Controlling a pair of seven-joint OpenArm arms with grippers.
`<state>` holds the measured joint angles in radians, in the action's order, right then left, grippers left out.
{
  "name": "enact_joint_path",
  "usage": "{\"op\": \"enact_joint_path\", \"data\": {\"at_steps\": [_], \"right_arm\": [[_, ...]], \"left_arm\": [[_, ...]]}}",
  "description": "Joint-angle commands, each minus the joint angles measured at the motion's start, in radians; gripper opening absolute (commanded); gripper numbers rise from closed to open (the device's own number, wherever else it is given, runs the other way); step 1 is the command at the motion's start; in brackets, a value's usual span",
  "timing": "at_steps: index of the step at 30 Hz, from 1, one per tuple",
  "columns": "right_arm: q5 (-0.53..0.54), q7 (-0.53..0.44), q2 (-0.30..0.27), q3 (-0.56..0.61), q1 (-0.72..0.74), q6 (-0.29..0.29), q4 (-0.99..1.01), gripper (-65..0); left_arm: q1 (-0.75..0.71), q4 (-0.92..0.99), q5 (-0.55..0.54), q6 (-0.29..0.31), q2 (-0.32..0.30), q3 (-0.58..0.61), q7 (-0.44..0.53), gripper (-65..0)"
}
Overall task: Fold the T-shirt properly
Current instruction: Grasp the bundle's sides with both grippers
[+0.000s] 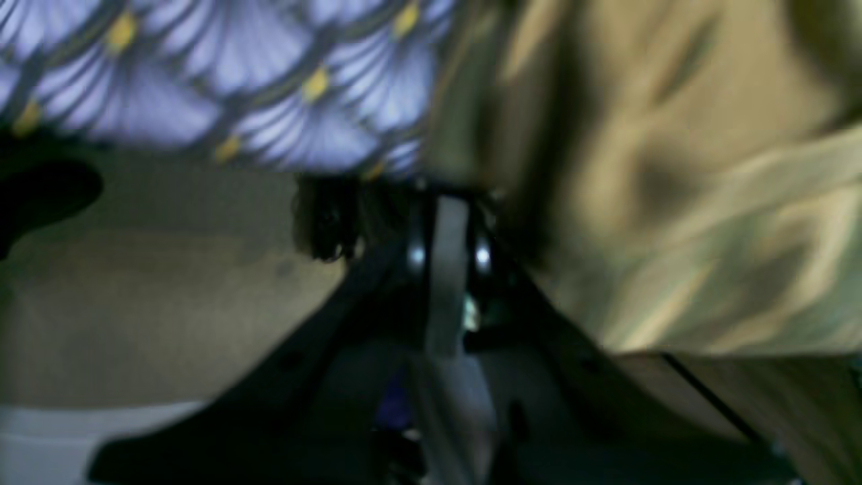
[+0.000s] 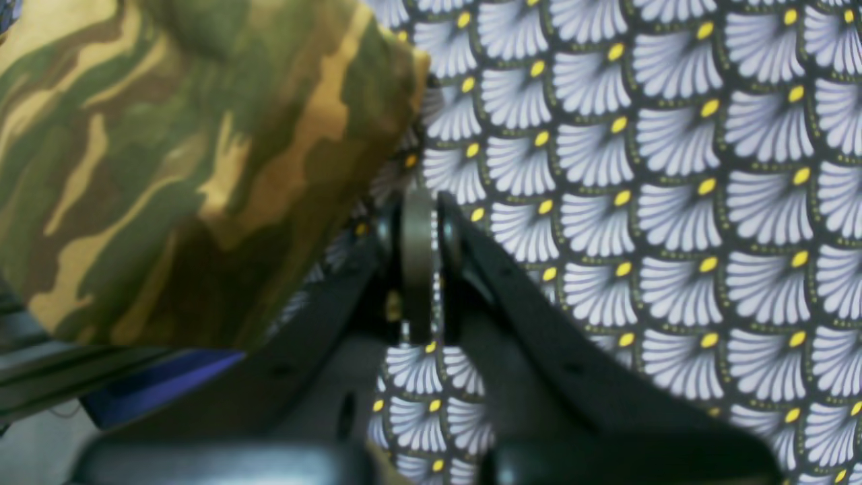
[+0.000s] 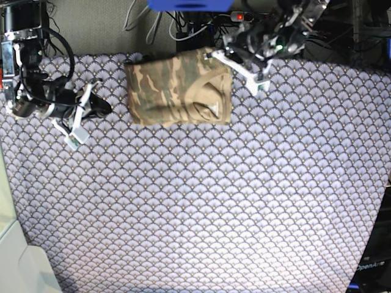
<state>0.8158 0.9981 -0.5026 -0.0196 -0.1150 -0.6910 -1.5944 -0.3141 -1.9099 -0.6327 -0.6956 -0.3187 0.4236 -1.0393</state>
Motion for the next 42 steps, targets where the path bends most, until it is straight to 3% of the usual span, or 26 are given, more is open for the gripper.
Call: {"op": "enact_joint_path", "data": {"at_steps": [1, 14, 32, 42], "right_arm": [[0.018, -0.015, -0.009, -0.009, -0.004, -0.007, -0.013, -65.0], [0.017, -0.015, 0.052, 0.034, -0.084, -0.007, -0.021, -65.0], [0.018, -0.015, 0.058, 0.119, -0.097, -0.007, -0.022, -65.0], [0.018, -0.049, 0.072, 0.257, -0.101, -0.007, -0.022, -65.0]], "left_arm": [[0.003, -0.004, -0.011, -0.003, 0.0, 0.007, -0.006, -63.8], [0.109, 0.1, -0.011, -0.003, 0.023, 0.014, 0.004, -63.8], [0.151, 0.036, -0.011, -0.003, 0.029, 0.011, 0.004, -63.8], [0.2, 0.14, -0.011, -0.003, 0.039, -0.025, 0.006, -63.8]]}}
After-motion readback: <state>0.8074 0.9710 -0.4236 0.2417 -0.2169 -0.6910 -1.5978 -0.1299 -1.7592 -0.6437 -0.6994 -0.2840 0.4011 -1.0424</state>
